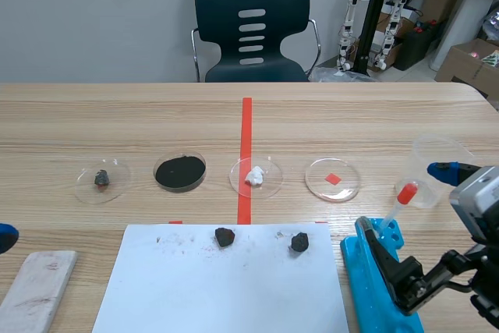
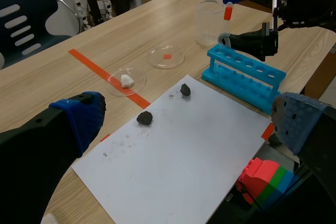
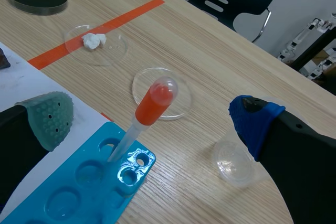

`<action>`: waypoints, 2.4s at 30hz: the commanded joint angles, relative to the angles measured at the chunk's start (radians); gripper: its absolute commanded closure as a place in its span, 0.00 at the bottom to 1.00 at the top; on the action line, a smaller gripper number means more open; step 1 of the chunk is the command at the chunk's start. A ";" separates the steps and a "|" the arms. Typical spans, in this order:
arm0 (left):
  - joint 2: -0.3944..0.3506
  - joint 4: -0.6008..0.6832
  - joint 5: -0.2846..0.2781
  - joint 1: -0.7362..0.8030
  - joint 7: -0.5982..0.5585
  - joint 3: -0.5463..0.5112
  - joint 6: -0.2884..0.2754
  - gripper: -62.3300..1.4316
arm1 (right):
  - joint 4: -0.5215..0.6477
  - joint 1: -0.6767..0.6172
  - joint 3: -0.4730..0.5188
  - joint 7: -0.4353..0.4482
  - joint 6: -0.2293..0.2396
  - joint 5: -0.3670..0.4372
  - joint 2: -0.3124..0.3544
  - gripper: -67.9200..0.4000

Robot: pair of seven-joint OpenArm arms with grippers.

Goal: Pick up the dropper by the top with the right hand

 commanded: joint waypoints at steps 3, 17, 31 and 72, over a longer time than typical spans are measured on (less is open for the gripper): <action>0.000 0.013 -0.014 -0.003 -0.018 0.007 -0.005 0.00 | 0.014 0.021 0.001 0.014 -0.002 0.011 0.000 0.22; 0.000 0.013 -0.014 -0.003 -0.018 0.007 -0.005 0.00 | 0.014 0.026 0.001 0.018 -0.002 0.011 0.000 0.25; 0.000 0.013 -0.014 -0.003 -0.018 0.007 -0.005 0.00 | 0.015 0.014 -0.006 0.030 0.005 0.011 0.000 0.31; 0.000 0.013 -0.014 -0.003 -0.018 0.007 -0.005 0.00 | 0.015 -0.014 -0.034 0.037 0.005 0.011 0.000 0.78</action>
